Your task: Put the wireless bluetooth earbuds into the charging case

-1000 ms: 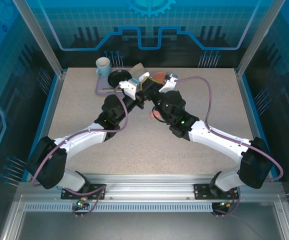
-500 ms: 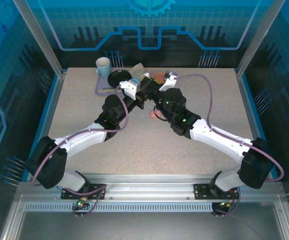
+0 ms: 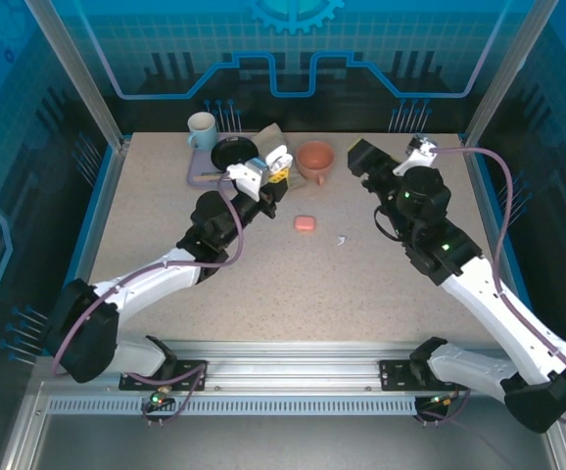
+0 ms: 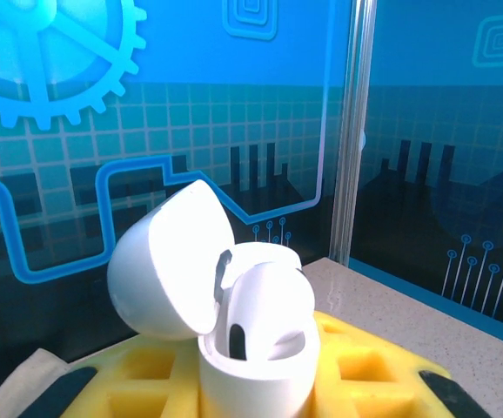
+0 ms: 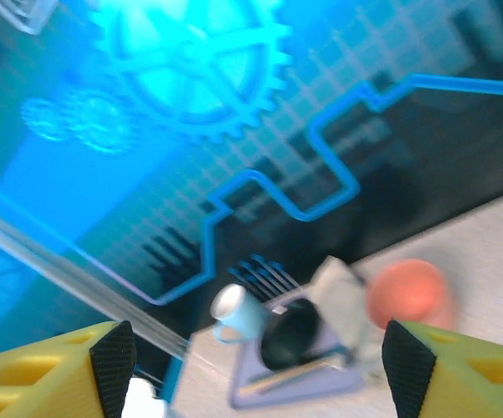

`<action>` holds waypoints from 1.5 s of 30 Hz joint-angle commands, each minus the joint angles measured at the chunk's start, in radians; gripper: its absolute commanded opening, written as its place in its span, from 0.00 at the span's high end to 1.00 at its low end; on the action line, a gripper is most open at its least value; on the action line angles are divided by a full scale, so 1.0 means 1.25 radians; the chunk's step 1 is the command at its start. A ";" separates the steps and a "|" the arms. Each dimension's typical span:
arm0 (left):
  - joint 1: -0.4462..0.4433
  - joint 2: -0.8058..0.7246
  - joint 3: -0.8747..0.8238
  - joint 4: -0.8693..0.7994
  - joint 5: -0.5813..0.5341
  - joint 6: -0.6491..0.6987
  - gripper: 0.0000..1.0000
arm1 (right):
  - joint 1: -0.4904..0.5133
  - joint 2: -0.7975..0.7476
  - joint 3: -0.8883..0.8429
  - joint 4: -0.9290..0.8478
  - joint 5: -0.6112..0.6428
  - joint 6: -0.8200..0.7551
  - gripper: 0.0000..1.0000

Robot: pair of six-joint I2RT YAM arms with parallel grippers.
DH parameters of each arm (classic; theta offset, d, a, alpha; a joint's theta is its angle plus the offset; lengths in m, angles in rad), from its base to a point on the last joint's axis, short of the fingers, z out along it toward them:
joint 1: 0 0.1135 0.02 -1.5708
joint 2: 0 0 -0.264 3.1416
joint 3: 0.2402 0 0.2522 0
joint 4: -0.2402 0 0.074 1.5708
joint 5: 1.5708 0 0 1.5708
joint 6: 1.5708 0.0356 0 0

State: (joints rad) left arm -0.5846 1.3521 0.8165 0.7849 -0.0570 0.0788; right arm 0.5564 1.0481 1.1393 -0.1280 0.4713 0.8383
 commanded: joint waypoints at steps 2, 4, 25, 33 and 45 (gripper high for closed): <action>-0.003 -0.049 -0.025 -0.008 -0.002 0.030 1.00 | -0.039 0.060 0.020 -0.371 -0.021 0.067 0.18; -0.003 -0.060 -0.033 -0.013 -0.002 0.028 1.00 | -0.051 0.130 0.052 -0.460 -0.045 0.070 0.16; 0.012 -0.125 -0.102 -0.009 -0.010 0.030 1.00 | -0.073 0.745 0.298 -0.631 -0.156 0.195 0.20; 0.021 -0.115 -0.108 0.011 -0.006 0.016 1.00 | -0.074 0.824 0.362 -0.662 -0.140 0.193 0.28; 0.022 -0.094 -0.102 0.021 0.001 0.003 1.00 | -0.078 0.860 0.359 -0.656 -0.133 0.193 0.35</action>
State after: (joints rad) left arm -0.5648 1.2282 0.6910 0.7540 -0.0566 0.1036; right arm 0.4732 2.0975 1.5658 -0.9199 0.2909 1.0592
